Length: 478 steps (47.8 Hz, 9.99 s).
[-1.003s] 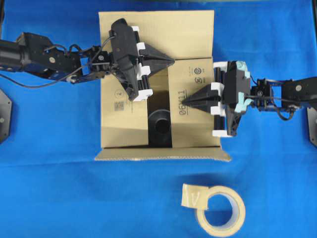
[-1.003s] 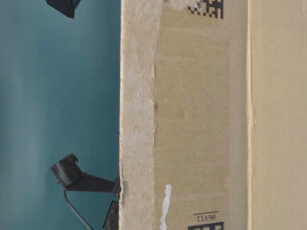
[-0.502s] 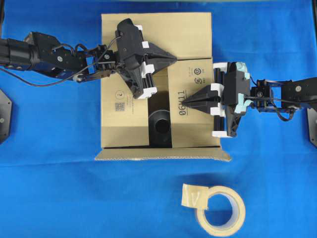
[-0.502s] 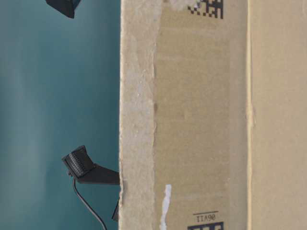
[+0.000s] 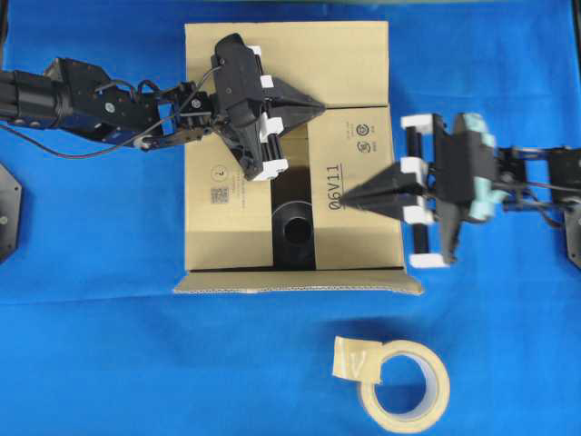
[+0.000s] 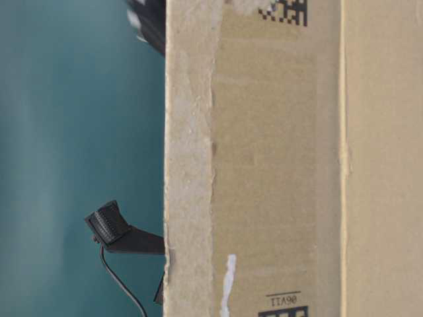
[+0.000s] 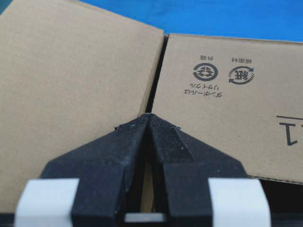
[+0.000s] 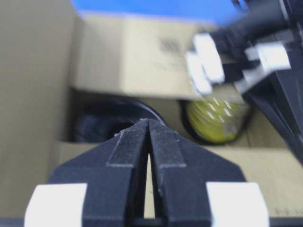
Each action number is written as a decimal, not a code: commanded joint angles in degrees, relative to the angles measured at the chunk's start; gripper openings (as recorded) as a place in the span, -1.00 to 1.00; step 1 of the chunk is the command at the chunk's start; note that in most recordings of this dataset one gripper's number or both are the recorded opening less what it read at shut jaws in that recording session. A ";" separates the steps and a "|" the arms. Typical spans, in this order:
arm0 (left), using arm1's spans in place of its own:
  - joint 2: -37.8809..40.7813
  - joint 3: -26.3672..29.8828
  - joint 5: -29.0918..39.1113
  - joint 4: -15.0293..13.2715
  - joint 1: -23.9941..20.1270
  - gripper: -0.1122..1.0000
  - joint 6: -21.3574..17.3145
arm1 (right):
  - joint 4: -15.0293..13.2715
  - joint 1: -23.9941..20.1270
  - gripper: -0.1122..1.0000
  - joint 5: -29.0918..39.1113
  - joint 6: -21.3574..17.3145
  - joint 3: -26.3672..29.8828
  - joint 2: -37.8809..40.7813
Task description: Close the cardboard box.
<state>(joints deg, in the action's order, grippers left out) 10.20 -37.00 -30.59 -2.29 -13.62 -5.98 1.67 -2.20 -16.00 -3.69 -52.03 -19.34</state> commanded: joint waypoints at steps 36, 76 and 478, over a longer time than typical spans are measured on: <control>-0.70 0.26 0.35 0.09 0.18 -0.79 0.26 | 0.18 -23.38 -0.79 -2.29 0.00 -3.25 -2.20; -0.79 0.18 0.35 0.09 0.53 -0.79 0.62 | 0.18 -4.22 -0.79 0.53 0.00 -5.27 -6.59; -19.25 -27.51 -9.49 -0.18 10.02 -0.79 6.86 | 5.01 7.73 -0.79 -1.67 0.09 -5.27 7.38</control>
<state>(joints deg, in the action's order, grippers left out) -8.70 -65.13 -39.81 -2.29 -3.16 0.88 6.59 4.83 -17.84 -3.60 -57.39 -11.51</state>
